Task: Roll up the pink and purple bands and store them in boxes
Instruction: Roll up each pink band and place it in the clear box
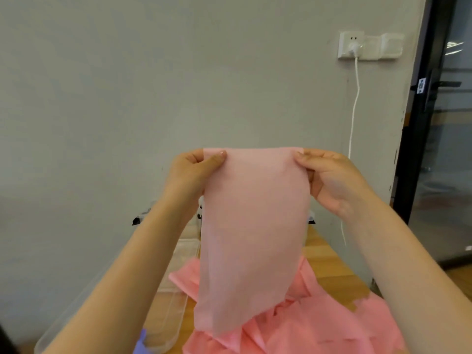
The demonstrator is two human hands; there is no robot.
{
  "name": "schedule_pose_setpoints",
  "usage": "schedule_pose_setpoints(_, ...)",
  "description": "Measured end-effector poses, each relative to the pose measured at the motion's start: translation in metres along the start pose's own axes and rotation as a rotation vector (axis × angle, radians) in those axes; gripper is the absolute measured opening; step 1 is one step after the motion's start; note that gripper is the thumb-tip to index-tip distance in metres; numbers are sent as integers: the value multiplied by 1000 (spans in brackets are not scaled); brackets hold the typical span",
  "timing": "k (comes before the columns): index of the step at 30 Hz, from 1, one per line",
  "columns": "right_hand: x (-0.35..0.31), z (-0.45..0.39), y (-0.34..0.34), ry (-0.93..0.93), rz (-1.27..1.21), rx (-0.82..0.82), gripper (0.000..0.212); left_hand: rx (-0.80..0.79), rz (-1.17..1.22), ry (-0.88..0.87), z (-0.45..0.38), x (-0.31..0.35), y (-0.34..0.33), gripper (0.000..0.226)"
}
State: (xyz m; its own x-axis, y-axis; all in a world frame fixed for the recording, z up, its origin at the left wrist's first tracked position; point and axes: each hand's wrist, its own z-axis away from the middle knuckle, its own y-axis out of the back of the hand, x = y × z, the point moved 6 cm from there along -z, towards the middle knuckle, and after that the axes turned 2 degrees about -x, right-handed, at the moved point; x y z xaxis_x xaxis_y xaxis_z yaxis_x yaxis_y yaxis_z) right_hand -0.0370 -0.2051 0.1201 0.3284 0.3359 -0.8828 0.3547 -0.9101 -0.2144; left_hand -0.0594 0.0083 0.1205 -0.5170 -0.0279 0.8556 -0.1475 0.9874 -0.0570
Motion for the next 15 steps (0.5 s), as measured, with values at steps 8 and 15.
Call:
schedule_pose_setpoints(8, 163, -64, 32, -494, 185, 67, 12, 117, -239, 560, -40, -182, 25, 17)
schedule_pose_setpoints(15, 219, -22, 42, -332, 1114, -108, 42, -278, -1005, 270, 40, -222, 1, 50)
